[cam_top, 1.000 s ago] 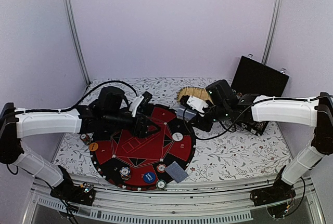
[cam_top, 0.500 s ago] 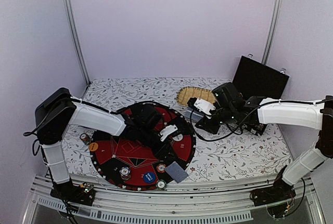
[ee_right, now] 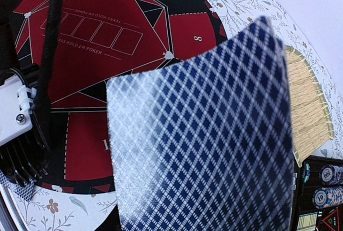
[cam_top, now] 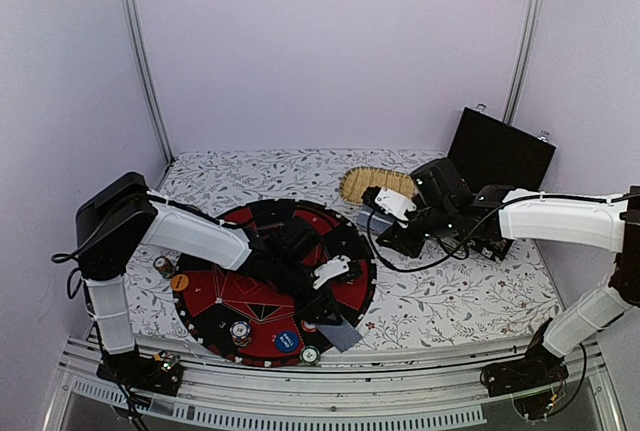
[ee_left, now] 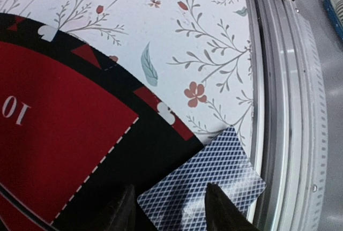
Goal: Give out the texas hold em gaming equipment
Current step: Pick up the poker card from the small blind area.
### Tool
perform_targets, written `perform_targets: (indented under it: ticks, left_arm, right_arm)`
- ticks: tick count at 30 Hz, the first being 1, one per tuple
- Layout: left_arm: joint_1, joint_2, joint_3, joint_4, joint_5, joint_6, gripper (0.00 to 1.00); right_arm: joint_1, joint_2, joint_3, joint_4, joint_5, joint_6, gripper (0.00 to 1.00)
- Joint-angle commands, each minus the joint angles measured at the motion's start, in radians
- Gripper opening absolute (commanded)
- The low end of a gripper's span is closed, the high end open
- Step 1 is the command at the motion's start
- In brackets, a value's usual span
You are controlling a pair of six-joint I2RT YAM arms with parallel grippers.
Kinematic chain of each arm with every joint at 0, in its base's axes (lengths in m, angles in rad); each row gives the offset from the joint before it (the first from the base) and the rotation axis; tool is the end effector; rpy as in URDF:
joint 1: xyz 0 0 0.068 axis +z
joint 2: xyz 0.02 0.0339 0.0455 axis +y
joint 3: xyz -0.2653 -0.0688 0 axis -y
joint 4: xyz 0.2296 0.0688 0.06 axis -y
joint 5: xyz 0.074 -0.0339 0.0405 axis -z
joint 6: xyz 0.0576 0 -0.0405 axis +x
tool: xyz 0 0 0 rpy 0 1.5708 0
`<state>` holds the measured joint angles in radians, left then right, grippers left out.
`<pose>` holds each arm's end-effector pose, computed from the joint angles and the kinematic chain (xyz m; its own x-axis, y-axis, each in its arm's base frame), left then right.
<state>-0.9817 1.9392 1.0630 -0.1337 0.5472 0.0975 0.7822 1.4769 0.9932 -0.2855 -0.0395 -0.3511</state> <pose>0.1830 -0.3277 0.1187 -0.3842 0.7245 -0.5723 0.9055 0.1747 -0.3867 0.2260 0.2277 0.2325 -0.2142 -0.6973 -0.6841 -0.8499 0.4782 -0.2213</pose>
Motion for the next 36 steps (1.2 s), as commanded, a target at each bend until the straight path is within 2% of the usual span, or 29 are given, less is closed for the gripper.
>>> perform_targets:
  ticks: [1, 9, 16, 21, 26, 31, 36]
  left_arm:
    - [-0.027, 0.004, -0.012, -0.018, 0.024, 0.052, 0.46]
    - [-0.035, 0.017, 0.007, -0.019, -0.040, 0.068, 0.38]
    - [-0.034, 0.013, 0.008, -0.010, -0.155, 0.070, 0.54]
    - [-0.057, 0.064, 0.018, -0.028, -0.193, 0.091, 0.56]
    - [-0.074, 0.038, -0.029, -0.030, -0.166, 0.115, 0.49]
    - [-0.082, -0.023, -0.068, -0.032, -0.168, 0.125, 0.47]
    - [-0.092, -0.026, -0.088, -0.028, -0.176, 0.127, 0.34]
  right_arm:
    - [-0.006, -0.037, -0.006, 0.004, -0.008, 0.011, 0.40]
    - [-0.006, -0.049, -0.005, -0.003, -0.010, 0.009, 0.40]
    - [-0.005, -0.047, -0.006, -0.001, -0.020, 0.004, 0.40]
    - [-0.006, -0.047, -0.004, -0.004, -0.022, 0.004, 0.40]
    - [-0.006, -0.053, -0.005, -0.005, -0.022, 0.000, 0.40]
    - [-0.006, -0.052, -0.005, -0.004, -0.026, -0.002, 0.40]
    - [-0.005, -0.055, -0.005, -0.005, -0.025, -0.003, 0.40]
